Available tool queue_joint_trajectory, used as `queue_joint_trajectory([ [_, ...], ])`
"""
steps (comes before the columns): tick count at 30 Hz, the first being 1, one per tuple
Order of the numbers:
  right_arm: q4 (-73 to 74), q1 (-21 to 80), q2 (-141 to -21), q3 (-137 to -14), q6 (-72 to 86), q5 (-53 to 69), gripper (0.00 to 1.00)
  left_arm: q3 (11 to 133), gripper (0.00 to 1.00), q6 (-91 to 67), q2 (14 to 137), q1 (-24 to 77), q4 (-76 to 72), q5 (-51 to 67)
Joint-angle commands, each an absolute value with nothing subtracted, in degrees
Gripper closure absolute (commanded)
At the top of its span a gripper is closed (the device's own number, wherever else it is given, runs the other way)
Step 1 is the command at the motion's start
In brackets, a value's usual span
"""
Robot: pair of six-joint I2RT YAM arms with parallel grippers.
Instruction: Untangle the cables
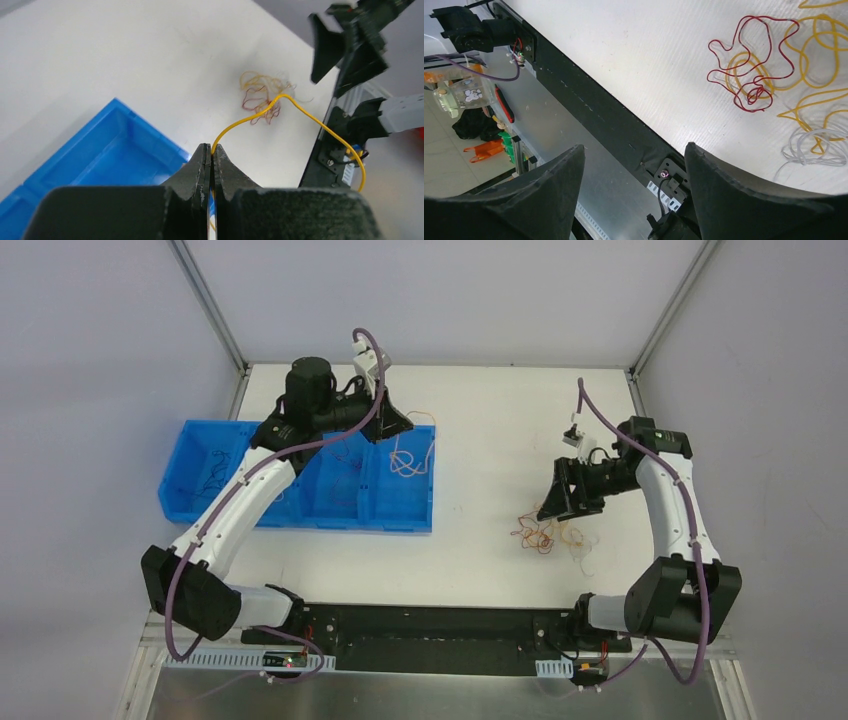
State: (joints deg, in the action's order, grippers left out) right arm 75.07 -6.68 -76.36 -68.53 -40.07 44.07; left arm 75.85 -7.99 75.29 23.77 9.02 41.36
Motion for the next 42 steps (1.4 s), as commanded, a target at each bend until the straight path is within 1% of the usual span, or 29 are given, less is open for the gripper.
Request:
queue_joint_trajectory([
  [1, 74.42, -7.52, -73.59, -68.0, -39.76, 41.42, 0.23, 70.84, 1.0, 1.37, 75.51, 21.24, 10.0, 41.04],
  [4, 73.53, -7.73, -73.64, -67.02, -39.41, 39.21, 0.23, 69.25, 1.0, 5.12, 78.64, 19.77, 8.43, 40.26],
  [7, 73.35, -7.98, -73.96, -66.55, -39.75, 37.06, 0.23, 68.37, 1.0, 3.49, 82.32, 16.87, 3.83, 40.09],
  [9, 73.47, -8.31, -73.96, -66.24, -40.18, 35.83, 0.23, 69.69, 1.0, 3.8, 84.87, 15.43, 3.67, 39.99],
  [10, 73.52, -8.47, -73.88, -66.0, -40.41, 35.26, 0.23, 70.3, 0.95, 4.36, 85.67, 14.9, 3.96, 39.88],
  [11, 73.7, -8.68, -73.83, -65.74, -40.72, 34.76, 0.23, 70.97, 0.87, 5.24, 86.18, 14.53, 4.42, 39.71],
  [14, 74.1, -9.48, -73.47, -64.84, -41.68, 33.29, 0.23, 72.41, 0.69, 9.11, 85.91, 13.86, 6.2, 39.37],
  [15, 74.11, -9.81, -73.38, -64.45, -41.98, 32.93, 0.23, 72.61, 0.65, 10.33, 85.54, 13.81, 6.59, 39.28],
  [19, 73.66, -10.75, -73.15, -62.7, -43.04, 31.22, 0.23, 74.01, 0.59, 13.43, 84.63, 13.71, 8.44, 38.55],
  [23, 69.56, -11.05, -72.74, -59.7, -42.52, 25.53, 0.24, 75.43, 0.39, 11.87, 83.36, 13.84, 10.59, 40.53],
  [27, 63.5, -11.07, -74.26, -56.59, -39.97, 19.67, 0.27, 76.14, 0.24, 11.58, 81.74, 16.16, 14.11, 41.12],
  [30, 57.87, -10.86, -77.74, -56.04, -37.33, 16.94, 0.3, 76.37, 0.11, 13.72, 81.48, 20.01, 16.6, 39.79],
  [31, 55.63, -10.68, -79.37, -56.25, -36.0, 16.05, 0.31, 76.39, 0.08, 14.77, 81.55, 21.31, 16.95, 38.9],
  [34, 51.27, -9.51, -84.84, -58.19, -32.9, 13.31, 0.36, 77.03, 0.04, 16.86, 82.38, 24.48, 17.47, 36.69],
  [37, 50.62, -8.35, -90.09, -60.2, -32.18, 11.34, 0.42, 78.48, 0.03, 16.68, 83.32, 25.62, 17.58, 35.87],
  [42, 48.28, -6.27, -94.11, -60.66, -30.94, 12.23, 0.46, 80.08, 0.03, 14.93, 84.86, 25.66, 17.57, 33.89],
])
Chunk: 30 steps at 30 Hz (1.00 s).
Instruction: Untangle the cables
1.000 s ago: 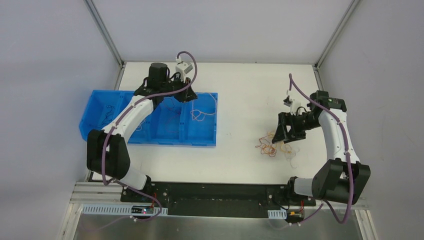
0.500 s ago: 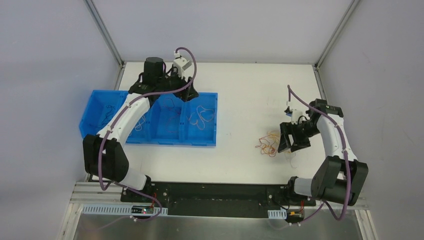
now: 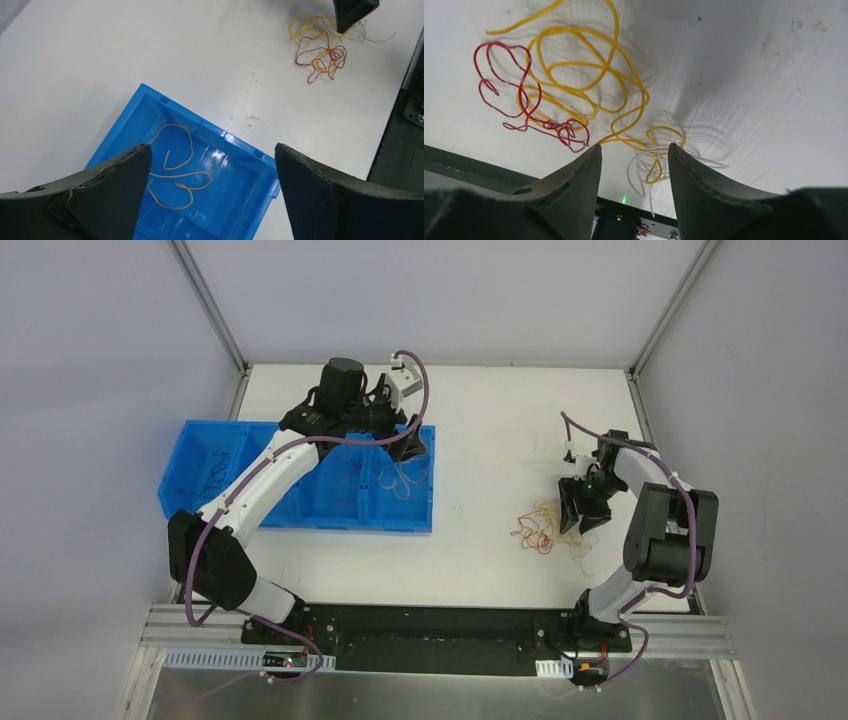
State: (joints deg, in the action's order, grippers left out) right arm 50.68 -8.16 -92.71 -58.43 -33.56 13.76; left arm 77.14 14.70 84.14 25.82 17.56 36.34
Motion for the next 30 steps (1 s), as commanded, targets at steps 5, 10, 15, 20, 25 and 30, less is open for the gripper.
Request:
queue_joint_trajectory([
  [5, 46.67, -4.2, -98.09, -62.61, -28.2, 13.42, 0.54, 79.14, 0.04, 14.1, 84.84, 25.71, 17.62, 34.21],
  [10, 46.95, -3.96, -101.06, -65.09, -27.6, 14.57, 0.74, 78.76, 0.04, 13.63, 84.81, 25.67, 17.58, 33.88],
  [15, 49.86, -4.11, -97.57, -67.91, -29.0, 20.85, 1.0, 78.34, 0.04, 13.62, 84.48, 25.66, 17.53, 34.25],
  [20, 54.82, -4.13, -91.53, -71.31, -29.98, 28.81, 1.0, 77.88, 0.04, 13.45, 84.28, 25.76, 17.57, 34.86],
  [25, 61.73, -5.22, -94.11, -72.13, -33.71, 22.51, 0.67, 78.11, 0.04, 12.94, 84.46, 25.67, 17.6, 35.23],
  [30, 61.26, -8.23, -93.43, -69.13, -34.82, 15.44, 0.53, 78.15, 0.04, 12.72, 83.9, 25.67, 17.54, 34.99],
])
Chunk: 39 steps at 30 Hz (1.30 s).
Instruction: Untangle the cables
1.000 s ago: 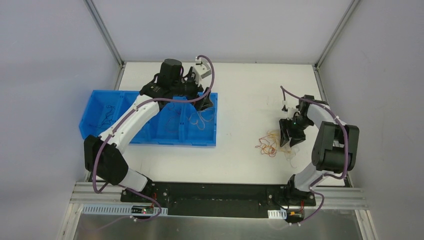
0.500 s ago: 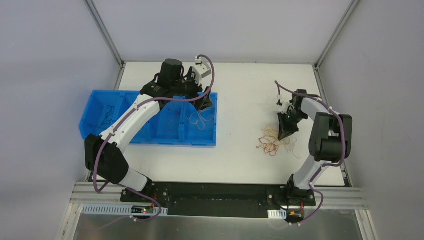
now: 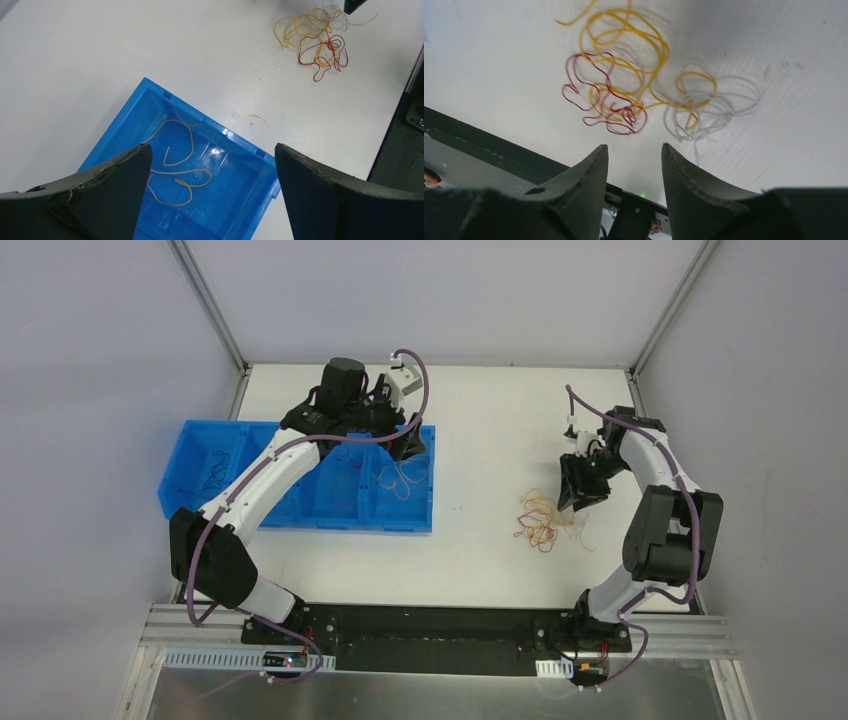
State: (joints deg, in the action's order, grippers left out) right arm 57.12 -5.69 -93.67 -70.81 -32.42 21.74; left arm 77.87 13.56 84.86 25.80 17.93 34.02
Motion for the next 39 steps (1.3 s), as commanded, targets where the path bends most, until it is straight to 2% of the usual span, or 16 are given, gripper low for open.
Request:
queue_joint_trajectory([
  [1, 61.34, -8.98, -93.61, -68.82, -35.11, 13.81, 0.51, 78.02, 0.03, 12.72, 83.73, 25.66, 17.57, 34.89],
  [5, 60.46, -11.45, -95.81, -67.22, -36.64, 8.68, 0.49, 77.55, 0.03, 12.74, 83.2, 25.68, 17.53, 34.84],
  [11, 55.58, -11.48, -99.4, -65.12, -34.48, 8.48, 0.46, 76.79, 0.03, 13.0, 82.6, 25.66, 17.58, 34.77],
  [14, 52.7, -11.43, -101.19, -63.09, -35.04, 7.25, 0.5, 76.03, 0.03, 13.82, 81.78, 25.66, 17.57, 34.18],
  [16, 50.57, -11.43, -101.67, -61.31, -35.87, 5.92, 0.57, 75.62, 0.03, 14.16, 81.28, 25.66, 17.57, 33.95],
  [17, 49.75, -11.43, -101.7, -60.52, -36.37, 5.11, 0.63, 75.36, 0.03, 14.21, 81.03, 25.66, 17.58, 33.84],
  [20, 49.38, -11.58, -99.98, -59.99, -37.03, 4.91, 0.99, 74.78, 0.03, 14.3, 80.54, 25.66, 17.57, 33.46],
  [21, 50.65, -11.64, -98.41, -60.79, -37.37, 5.69, 1.0, 74.63, 0.02, 14.16, 80.45, 25.66, 17.54, 33.23],
  [24, 58.27, -11.78, -91.43, -66.65, -39.08, 9.35, 1.0, 73.81, 0.01, 13.13, 79.74, 25.66, 17.65, 31.61],
  [28, 69.15, -11.86, -82.54, -82.22, -42.1, 16.59, 1.0, 72.24, 0.01, 13.08, 78.31, 25.65, 17.89, 30.23],
  [34, 84.34, -11.6, -82.06, -112.77, -36.6, 35.43, 1.0, 73.47, 0.01, 12.2, 78.29, 25.66, 17.84, 28.47],
  [36, 83.65, -11.6, -81.24, -115.71, -34.65, 40.16, 1.0, 74.52, 0.01, 11.14, 78.4, 25.66, 17.84, 28.84],
  [39, 81.41, -10.0, -79.18, -112.58, -33.29, 45.69, 1.0, 77.23, 0.01, 8.78, 78.42, 25.66, 17.78, 32.92],
])
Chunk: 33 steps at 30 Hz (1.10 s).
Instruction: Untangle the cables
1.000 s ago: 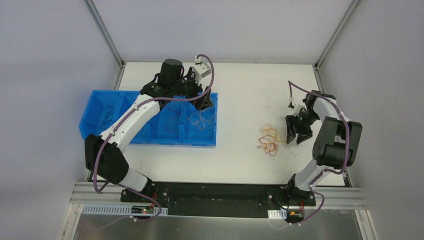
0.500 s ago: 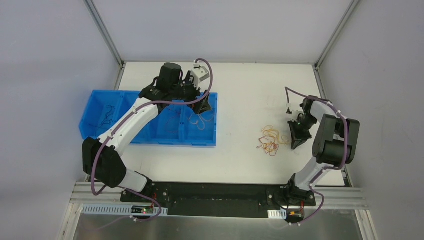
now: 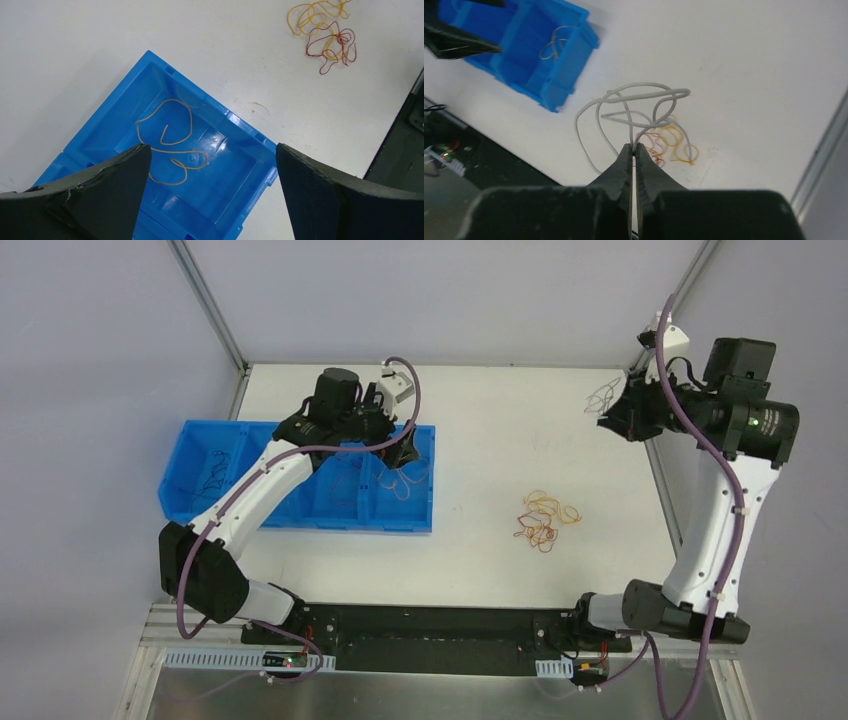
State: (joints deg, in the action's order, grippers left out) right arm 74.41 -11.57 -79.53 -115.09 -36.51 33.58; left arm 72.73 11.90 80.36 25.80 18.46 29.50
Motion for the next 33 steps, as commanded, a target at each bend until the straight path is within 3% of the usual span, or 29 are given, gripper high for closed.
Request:
queue_joint_trajectory([
  [1, 80.91, -8.62, -78.25, -110.97, -33.34, 46.4, 1.0, 78.24, 0.01, 7.89, 78.4, 25.66, 17.78, 35.15],
  [9, 66.63, 4.75, -70.29, -95.67, -26.85, 49.12, 1.0, 86.16, 0.05, -6.68, 80.58, 31.47, 16.43, 52.46],
  [14, 60.84, 10.93, -70.35, -92.08, -22.47, 50.14, 1.0, 82.84, 0.05, -25.18, 80.99, 36.82, 3.58, 52.32],
  [20, 58.19, 18.0, -71.39, -91.16, -20.59, 48.92, 1.0, 83.11, 0.03, -35.0, 84.85, 40.92, -4.86, 48.95],
  [23, 57.88, 20.49, -72.02, -91.82, -20.85, 47.54, 1.0, 83.36, 0.08, -37.94, 86.49, 41.64, -6.78, 48.07],
  [24, 57.93, 20.97, -72.23, -92.18, -21.0, 47.0, 1.0, 83.45, 0.14, -38.53, 86.9, 41.64, -7.13, 48.04],
  [28, 58.49, 21.13, -72.38, -92.69, -21.47, 44.68, 1.0, 84.07, 0.55, -36.24, 86.2, 41.38, -5.62, 49.61],
  [30, 59.22, 21.13, -71.98, -92.12, -22.27, 43.51, 1.0, 84.0, 0.93, -33.12, 85.07, 40.53, -3.97, 50.99],
  [31, 59.63, 21.16, -71.72, -91.7, -22.65, 42.95, 1.0, 83.48, 1.0, -32.99, 84.32, 39.63, -3.65, 51.02],
  [33, 59.9, 20.96, -71.03, -90.69, -22.92, 42.11, 1.0, 81.62, 1.0, -34.59, 82.98, 36.75, -5.05, 51.88],
])
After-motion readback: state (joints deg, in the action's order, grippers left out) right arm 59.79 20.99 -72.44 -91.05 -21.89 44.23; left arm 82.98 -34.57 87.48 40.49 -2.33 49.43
